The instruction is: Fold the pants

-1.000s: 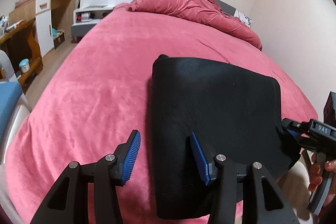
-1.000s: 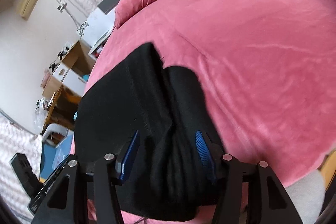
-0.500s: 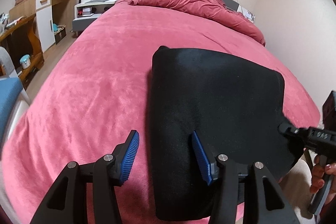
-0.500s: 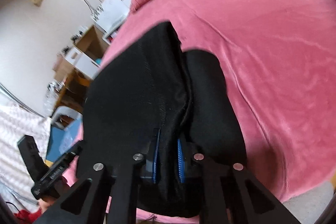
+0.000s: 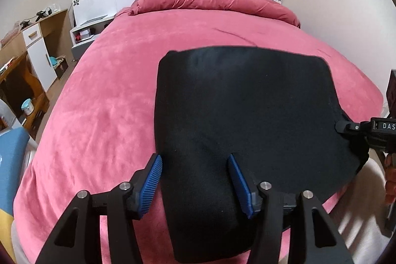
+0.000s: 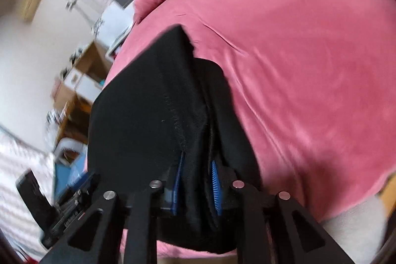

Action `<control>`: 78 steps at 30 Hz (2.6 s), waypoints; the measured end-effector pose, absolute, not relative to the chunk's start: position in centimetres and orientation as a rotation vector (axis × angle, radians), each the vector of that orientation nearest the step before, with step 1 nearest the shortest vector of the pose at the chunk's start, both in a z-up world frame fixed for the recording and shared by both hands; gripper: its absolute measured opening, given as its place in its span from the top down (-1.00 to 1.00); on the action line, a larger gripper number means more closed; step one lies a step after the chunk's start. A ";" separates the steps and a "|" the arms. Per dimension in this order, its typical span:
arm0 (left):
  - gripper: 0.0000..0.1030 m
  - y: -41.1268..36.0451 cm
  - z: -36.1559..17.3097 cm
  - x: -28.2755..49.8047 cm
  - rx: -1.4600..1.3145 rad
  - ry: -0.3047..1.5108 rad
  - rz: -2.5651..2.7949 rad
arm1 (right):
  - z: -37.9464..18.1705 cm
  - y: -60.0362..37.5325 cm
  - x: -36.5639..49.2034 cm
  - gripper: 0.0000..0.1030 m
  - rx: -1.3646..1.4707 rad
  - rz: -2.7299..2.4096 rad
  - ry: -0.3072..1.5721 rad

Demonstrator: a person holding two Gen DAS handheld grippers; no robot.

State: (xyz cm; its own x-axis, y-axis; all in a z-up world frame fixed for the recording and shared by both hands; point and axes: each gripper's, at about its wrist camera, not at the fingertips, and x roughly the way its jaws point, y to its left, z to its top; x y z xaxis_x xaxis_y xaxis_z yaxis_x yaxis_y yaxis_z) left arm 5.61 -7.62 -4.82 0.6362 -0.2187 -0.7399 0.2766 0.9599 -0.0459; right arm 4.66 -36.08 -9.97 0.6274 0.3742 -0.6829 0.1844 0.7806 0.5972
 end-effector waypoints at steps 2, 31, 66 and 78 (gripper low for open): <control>-0.12 -6.8 -4.5 5.9 0.016 0.864 -0.299 | -10.1 -37.0 4.2 0.49 0.802 0.117 0.872; -0.10 -13.3 -4.7 18.2 0.172 0.909 -0.304 | -9.2 -32.8 15.8 1.00 0.225 0.028 0.774; -0.36 -2.2 -4.5 11.4 -0.190 1.013 -0.372 | -10.7 -37.6 8.3 -0.59 0.529 0.117 0.979; -0.41 -1.9 -8.1 14.9 -0.370 1.250 -0.742 | -13.7 -40.1 11.5 -0.70 0.696 0.296 1.059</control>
State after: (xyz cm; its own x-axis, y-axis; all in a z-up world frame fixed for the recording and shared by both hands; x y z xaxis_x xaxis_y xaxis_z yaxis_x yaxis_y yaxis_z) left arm 14.92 -1.89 -8.06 0.1269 -0.6843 -0.7181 0.3024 0.7162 -0.6290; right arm 11.50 -40.09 -13.67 0.4762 0.5383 -0.6953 0.1003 0.7523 0.6511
